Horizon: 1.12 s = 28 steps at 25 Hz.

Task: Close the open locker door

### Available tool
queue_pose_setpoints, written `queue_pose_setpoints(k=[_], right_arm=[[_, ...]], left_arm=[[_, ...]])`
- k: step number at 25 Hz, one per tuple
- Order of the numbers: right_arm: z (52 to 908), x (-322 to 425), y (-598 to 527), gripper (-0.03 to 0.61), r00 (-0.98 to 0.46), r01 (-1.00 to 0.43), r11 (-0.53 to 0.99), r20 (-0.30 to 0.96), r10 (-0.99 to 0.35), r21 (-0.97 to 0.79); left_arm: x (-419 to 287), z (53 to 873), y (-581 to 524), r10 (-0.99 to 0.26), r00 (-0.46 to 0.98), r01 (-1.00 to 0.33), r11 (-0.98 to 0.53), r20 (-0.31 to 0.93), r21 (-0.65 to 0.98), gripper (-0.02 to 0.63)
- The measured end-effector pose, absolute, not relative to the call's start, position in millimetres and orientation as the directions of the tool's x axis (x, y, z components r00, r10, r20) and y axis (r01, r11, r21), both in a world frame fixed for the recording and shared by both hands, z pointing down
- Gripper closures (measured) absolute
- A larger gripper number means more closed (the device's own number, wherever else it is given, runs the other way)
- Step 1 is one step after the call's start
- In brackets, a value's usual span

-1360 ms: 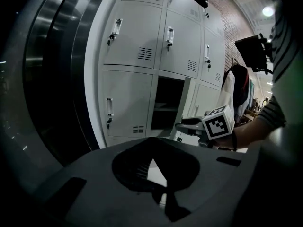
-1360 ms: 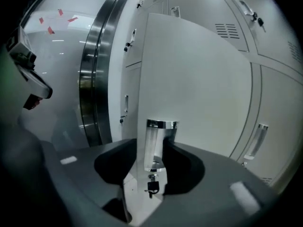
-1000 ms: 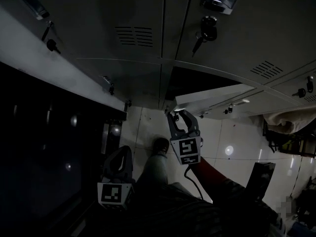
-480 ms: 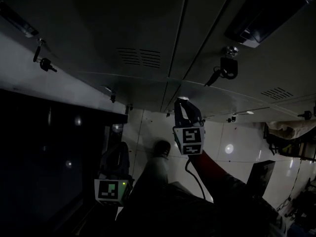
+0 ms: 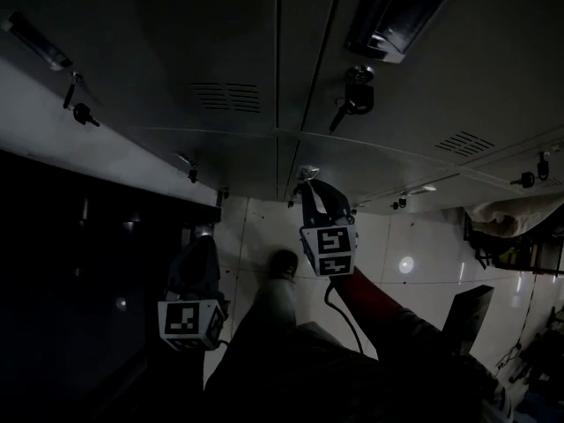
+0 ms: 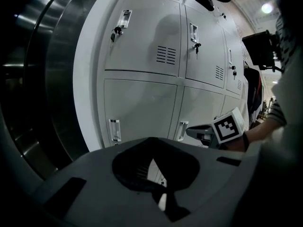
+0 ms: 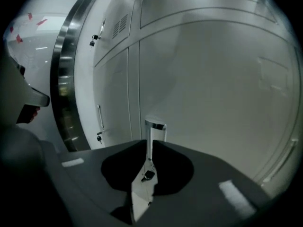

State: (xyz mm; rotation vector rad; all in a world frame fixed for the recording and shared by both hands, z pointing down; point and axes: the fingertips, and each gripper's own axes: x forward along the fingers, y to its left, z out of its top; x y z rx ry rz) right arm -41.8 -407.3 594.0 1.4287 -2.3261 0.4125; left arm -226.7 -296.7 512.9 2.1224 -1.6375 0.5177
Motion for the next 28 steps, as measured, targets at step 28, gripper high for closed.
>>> queue_pose_setpoints(k=[28], right_arm=[[337,126,136,0.577,-0.323,-0.946,0.297,0.314,-0.893,-0.129]], left_arm=[[-113,341,99,-0.852,0.370,-0.927,-0.364,0.371,0.088,0.609]])
